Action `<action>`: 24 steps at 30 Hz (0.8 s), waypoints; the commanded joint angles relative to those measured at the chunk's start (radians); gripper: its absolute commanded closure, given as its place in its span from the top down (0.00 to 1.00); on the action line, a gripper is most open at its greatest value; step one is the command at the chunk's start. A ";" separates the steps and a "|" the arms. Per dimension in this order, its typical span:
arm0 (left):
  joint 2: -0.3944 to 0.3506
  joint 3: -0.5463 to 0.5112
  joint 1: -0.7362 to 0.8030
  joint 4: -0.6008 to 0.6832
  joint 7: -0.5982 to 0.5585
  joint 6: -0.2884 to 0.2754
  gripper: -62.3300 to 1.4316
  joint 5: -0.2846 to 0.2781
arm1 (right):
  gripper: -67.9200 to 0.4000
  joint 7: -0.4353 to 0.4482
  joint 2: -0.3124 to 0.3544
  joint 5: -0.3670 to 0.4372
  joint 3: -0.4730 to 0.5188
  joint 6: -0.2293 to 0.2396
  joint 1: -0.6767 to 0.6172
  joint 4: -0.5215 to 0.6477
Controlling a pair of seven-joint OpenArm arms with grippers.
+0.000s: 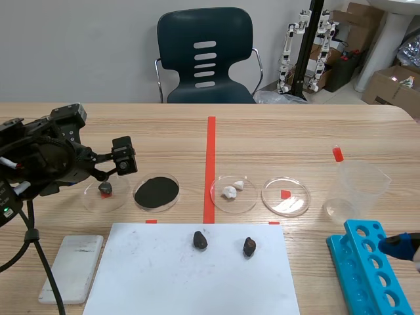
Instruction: Return to the home posture
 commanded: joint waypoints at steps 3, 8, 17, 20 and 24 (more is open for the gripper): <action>-0.006 -0.003 -0.011 0.010 -0.011 -0.003 1.00 -0.006 | 0.97 0.011 0.005 0.007 0.007 -0.004 -0.002 0.019; -0.007 -0.003 -0.011 0.010 -0.060 -0.004 1.00 -0.006 | 0.97 0.011 0.005 0.007 0.007 -0.004 -0.002 0.019; -0.014 -0.005 0.052 0.036 -0.232 -0.110 1.00 -0.006 | 0.97 0.011 0.005 0.007 0.007 -0.004 -0.002 0.019; -0.028 -0.005 0.092 0.082 -0.297 -0.163 1.00 -0.006 | 0.97 0.010 0.005 0.007 0.007 -0.004 -0.002 0.019; -0.064 -0.005 0.155 0.171 -0.360 -0.211 1.00 -0.006 | 0.97 0.011 0.005 0.007 0.007 -0.004 -0.002 0.019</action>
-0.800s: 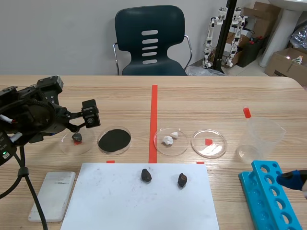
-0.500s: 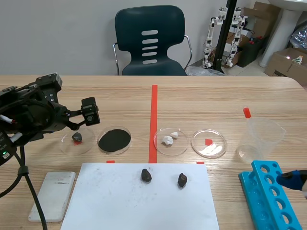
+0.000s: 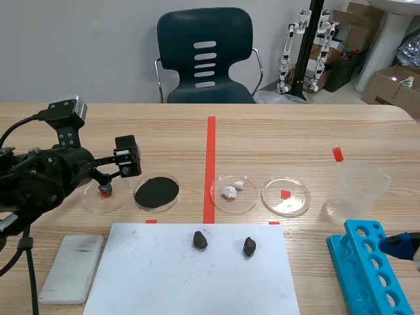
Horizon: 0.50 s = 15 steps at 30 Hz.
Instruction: Return to the home posture
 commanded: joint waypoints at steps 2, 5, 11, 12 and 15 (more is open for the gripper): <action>-0.044 -0.005 0.032 0.085 -0.050 -0.033 1.00 0.002 | 0.97 0.011 0.005 0.007 0.007 -0.004 -0.002 0.019; -0.089 -0.005 0.095 0.163 -0.095 -0.092 1.00 0.006 | 0.97 0.011 0.005 0.007 0.007 -0.004 -0.002 0.019; -0.174 -0.005 0.237 0.314 -0.167 -0.211 1.00 0.092 | 0.97 0.011 0.005 0.007 0.007 -0.004 -0.002 0.019; -0.186 -0.005 0.264 0.338 -0.176 -0.217 1.00 0.114 | 0.97 0.011 0.005 0.007 0.007 -0.004 -0.002 0.019; -0.216 -0.006 0.351 0.406 -0.216 -0.222 1.00 0.165 | 0.97 0.011 0.005 0.007 0.007 -0.004 -0.002 0.019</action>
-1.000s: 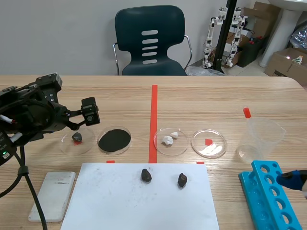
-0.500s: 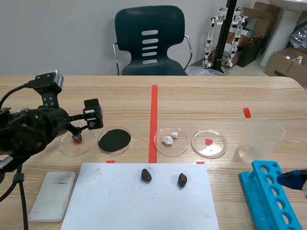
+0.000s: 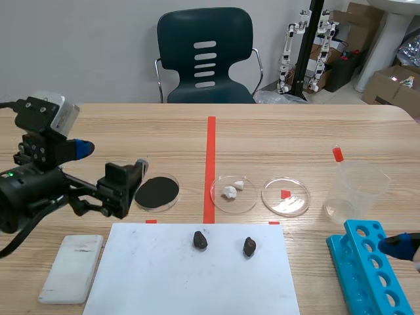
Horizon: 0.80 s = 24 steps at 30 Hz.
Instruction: Return to the home posture
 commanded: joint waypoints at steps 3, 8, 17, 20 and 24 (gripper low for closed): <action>-0.024 -0.026 0.116 0.080 -0.065 -0.016 1.00 0.054 | 0.97 0.011 0.005 0.007 0.007 -0.004 -0.002 0.019; -0.023 -0.100 0.262 0.163 -0.082 -0.078 1.00 0.130 | 0.97 0.010 0.005 0.007 0.007 -0.004 -0.002 0.019; -0.021 -0.255 0.503 0.283 -0.120 -0.103 1.00 0.139 | 0.97 0.011 0.005 0.007 0.007 -0.004 -0.002 0.019; -0.009 -0.305 0.574 0.309 -0.157 -0.131 1.00 0.145 | 0.97 0.011 0.005 0.007 0.007 -0.004 -0.002 0.019; 0.025 -0.373 0.658 0.330 -0.186 -0.183 1.00 0.162 | 0.97 0.011 0.005 0.007 0.007 -0.004 -0.002 0.019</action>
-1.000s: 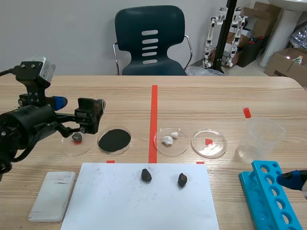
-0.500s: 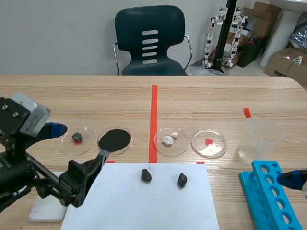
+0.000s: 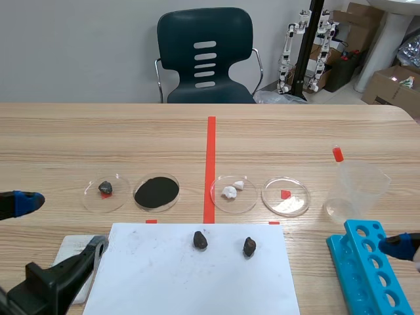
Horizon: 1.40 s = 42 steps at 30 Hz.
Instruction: Return to the home posture
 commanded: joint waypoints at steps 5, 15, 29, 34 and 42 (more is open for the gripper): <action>0.064 -0.076 0.091 0.018 -0.075 -0.061 1.00 0.026 | 0.97 0.011 0.005 0.007 0.007 -0.004 -0.002 0.019; 0.095 -0.116 0.171 0.019 -0.107 -0.085 1.00 0.029 | 0.97 0.011 0.005 0.007 0.007 -0.004 -0.002 0.019; 0.095 -0.116 0.170 0.019 -0.099 -0.084 1.00 0.021 | 0.97 0.011 0.005 0.007 0.007 -0.004 -0.002 0.019; 0.095 -0.116 0.170 0.019 -0.099 -0.084 1.00 0.021 | 0.97 0.011 0.005 0.007 0.007 -0.004 -0.002 0.019; 0.095 -0.116 0.171 0.018 -0.086 -0.084 1.00 0.022 | 0.97 0.011 0.005 0.007 0.007 -0.004 -0.002 0.019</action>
